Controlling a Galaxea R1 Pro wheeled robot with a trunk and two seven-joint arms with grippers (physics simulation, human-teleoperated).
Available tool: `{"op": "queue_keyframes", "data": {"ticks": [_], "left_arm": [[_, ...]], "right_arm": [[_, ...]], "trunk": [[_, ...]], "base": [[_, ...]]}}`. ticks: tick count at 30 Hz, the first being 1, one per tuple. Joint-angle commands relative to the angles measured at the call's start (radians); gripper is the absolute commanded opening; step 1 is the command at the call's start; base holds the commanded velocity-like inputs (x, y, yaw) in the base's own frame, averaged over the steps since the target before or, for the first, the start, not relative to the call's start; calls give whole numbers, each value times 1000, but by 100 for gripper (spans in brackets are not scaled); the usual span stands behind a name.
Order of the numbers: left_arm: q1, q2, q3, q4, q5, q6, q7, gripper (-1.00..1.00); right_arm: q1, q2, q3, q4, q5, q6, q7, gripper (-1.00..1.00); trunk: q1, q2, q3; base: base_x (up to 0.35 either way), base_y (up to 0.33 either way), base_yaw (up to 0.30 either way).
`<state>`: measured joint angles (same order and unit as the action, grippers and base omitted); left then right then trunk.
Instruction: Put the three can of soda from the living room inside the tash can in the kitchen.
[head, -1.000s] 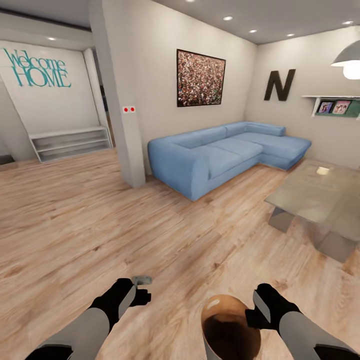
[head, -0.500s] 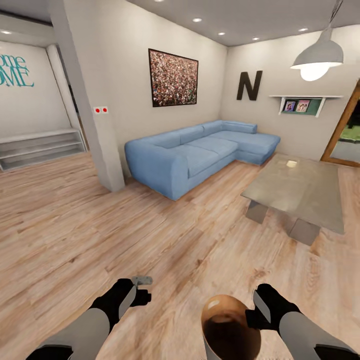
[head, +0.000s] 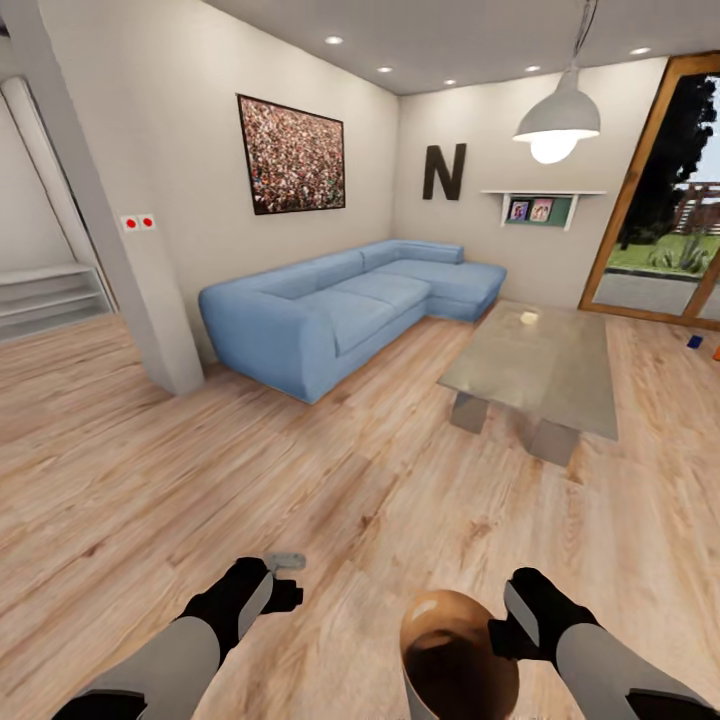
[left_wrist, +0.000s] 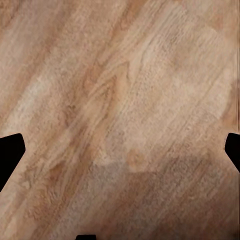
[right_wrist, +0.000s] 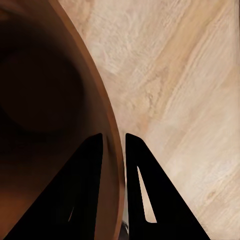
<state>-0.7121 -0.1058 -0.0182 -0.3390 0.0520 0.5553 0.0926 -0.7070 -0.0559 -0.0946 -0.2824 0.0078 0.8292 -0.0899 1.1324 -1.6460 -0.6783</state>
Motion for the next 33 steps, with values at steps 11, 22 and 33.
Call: {"op": "queue_keyframes", "data": {"ticks": [11,22,33], "left_arm": [[0,-1,-5,0,0,-22,1,100],[0,-2,-6,0,-1,-44,1,100],[1,-5,-46,0,-2,-53,2,100]], "right_arm": [[0,0,-2,0,-11,-1,2,-100],[0,6,-1,2,-11,-1,4,-100],[0,6,-1,3,-12,-1,4,-100]], "trunk": [[0,0,0],[0,0,0],[0,0,0]], "base": [[7,-187,-286],[90,-285,-286],[111,-292,-286]]}}
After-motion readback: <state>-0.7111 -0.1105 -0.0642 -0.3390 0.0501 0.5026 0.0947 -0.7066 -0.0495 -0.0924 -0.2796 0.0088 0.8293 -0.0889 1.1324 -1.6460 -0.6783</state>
